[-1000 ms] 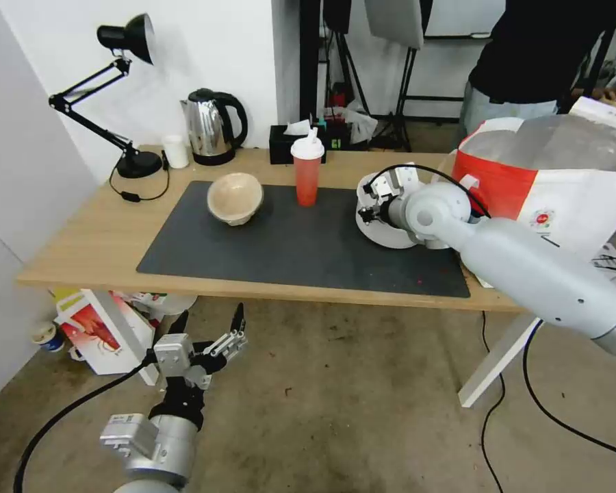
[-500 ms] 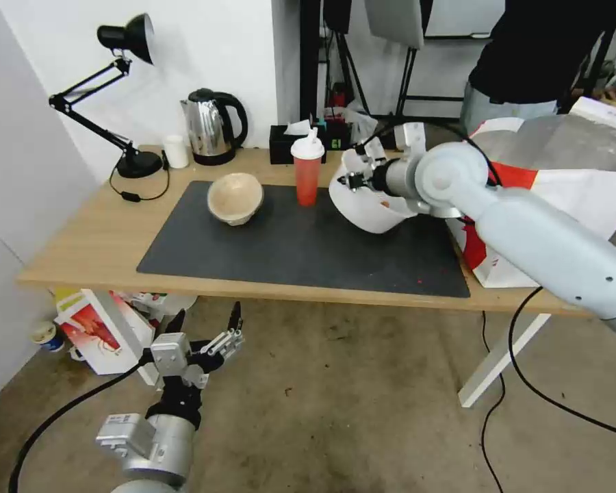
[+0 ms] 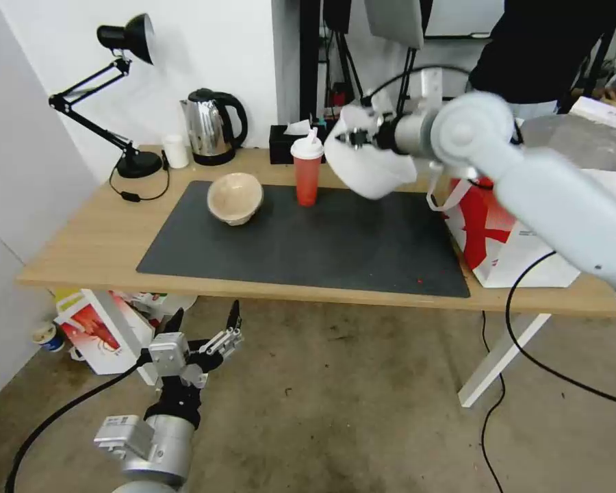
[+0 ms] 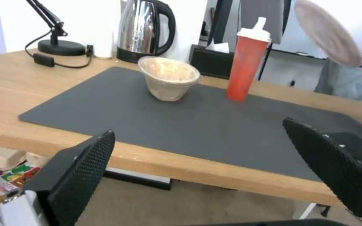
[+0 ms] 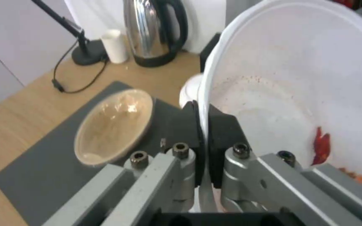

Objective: Pick up the trash from the table and place it into the takeout bag.

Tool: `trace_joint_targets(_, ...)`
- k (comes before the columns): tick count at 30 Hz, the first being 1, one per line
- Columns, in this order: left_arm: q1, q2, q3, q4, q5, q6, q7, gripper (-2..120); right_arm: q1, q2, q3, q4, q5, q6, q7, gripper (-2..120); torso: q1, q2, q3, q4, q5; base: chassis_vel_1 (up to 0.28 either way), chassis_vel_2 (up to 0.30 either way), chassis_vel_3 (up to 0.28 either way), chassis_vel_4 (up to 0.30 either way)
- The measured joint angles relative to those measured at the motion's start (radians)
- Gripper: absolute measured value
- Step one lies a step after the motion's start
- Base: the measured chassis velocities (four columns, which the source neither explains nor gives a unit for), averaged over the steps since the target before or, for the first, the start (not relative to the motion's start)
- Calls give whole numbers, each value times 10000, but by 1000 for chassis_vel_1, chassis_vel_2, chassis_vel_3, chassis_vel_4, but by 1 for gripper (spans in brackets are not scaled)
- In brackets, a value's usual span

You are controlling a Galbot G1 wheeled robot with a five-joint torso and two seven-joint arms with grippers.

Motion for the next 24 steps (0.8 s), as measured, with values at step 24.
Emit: trace_joint_targets(24,-29,71,-16,-69,-57,-41,-77,100,2665,-71,-1089,-1203,449,-8,-234,0,0,0,0,0,0,0,0,0,0)
